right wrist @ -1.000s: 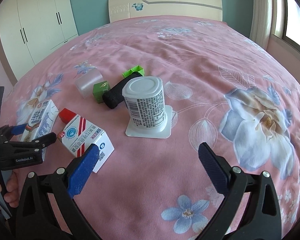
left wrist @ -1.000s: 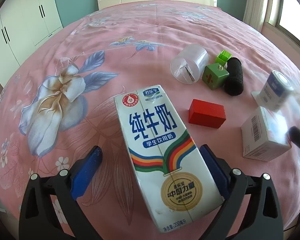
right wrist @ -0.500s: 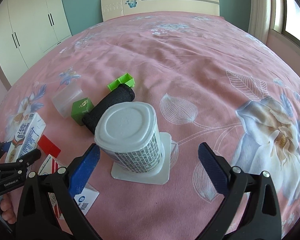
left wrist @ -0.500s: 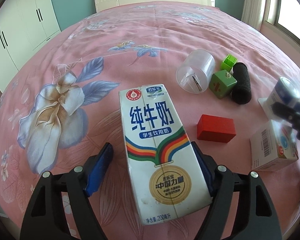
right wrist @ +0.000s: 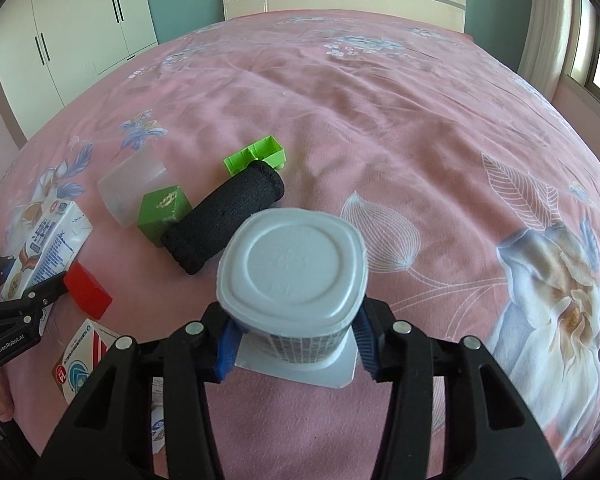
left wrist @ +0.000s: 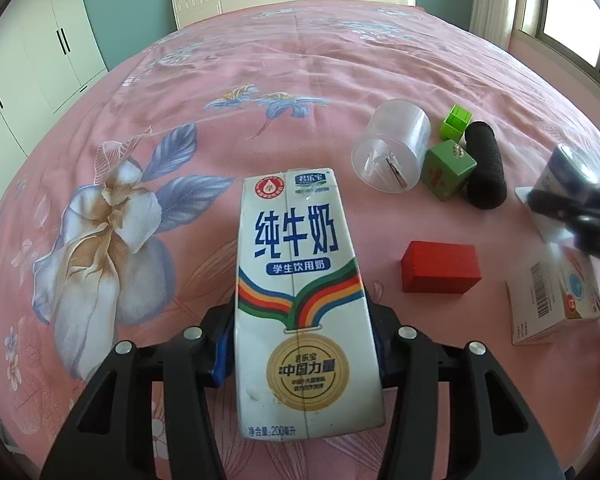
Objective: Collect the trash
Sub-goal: 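Close the left tool on the milk carton while the right tool grips the yogurt cup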
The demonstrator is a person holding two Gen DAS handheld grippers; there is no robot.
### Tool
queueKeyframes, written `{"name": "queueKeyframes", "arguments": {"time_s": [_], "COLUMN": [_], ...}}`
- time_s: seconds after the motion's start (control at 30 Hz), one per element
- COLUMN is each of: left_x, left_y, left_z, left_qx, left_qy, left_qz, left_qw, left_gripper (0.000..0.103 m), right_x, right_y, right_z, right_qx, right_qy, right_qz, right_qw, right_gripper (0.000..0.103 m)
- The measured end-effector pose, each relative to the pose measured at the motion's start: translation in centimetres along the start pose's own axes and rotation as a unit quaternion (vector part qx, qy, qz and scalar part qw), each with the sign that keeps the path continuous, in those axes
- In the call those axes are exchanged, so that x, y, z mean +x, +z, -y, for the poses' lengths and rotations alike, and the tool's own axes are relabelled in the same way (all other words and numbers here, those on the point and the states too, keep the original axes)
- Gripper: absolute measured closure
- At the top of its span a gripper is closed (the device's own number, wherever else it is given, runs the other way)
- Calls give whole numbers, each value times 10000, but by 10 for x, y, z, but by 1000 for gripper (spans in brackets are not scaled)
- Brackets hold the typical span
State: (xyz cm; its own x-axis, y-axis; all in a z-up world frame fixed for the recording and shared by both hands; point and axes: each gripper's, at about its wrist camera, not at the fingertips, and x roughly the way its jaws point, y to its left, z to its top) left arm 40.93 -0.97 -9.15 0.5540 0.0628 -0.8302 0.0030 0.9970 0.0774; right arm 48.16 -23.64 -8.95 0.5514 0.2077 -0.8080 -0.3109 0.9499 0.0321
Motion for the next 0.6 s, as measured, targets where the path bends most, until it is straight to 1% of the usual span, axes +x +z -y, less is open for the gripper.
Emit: {"name": "queueKeyframes", "arguments": {"time_s": [0.03,0.1,0.17,0.3,0.33,0.4,0.43,0.6], "left_x": [0,0,0,-3,-3,-4,-5,-13], "left_y": [0,0,0,-1,-2,-3,-4,-10], "left_z": [-1,-2,-3,-6,-7,-8,-8,-7], "left_qx": [11,80,135,185,176,214,254,491], "left_qy": [-22,-41,-68,-105,-103,-131,-126,-222], "left_qz": [-2,-9,-11,-4,6,19,35,124], "left_qw": [10000,10000,9999,9998,9998,9997,9996,9985], "left_gripper": [53,53,54,54,54,54,54,54], "right_x": [0,0,-1,-8,-11,-20,-25,-47], "right_y": [0,2,3,2,1,-3,-5,-17], "right_z": [-1,0,1,5,4,3,2,3], "right_qx": [-70,-161,-281,-519,-624,-774,-878,-1287], "right_qy": [47,326,479,674,655,750,705,769], "right_qz": [-15,-68,-121,-149,-109,-46,-26,-36], "right_qw": [10000,9993,9984,9963,9958,9942,9936,9887], "right_gripper": [54,55,55,55,55,55,55,55]}}
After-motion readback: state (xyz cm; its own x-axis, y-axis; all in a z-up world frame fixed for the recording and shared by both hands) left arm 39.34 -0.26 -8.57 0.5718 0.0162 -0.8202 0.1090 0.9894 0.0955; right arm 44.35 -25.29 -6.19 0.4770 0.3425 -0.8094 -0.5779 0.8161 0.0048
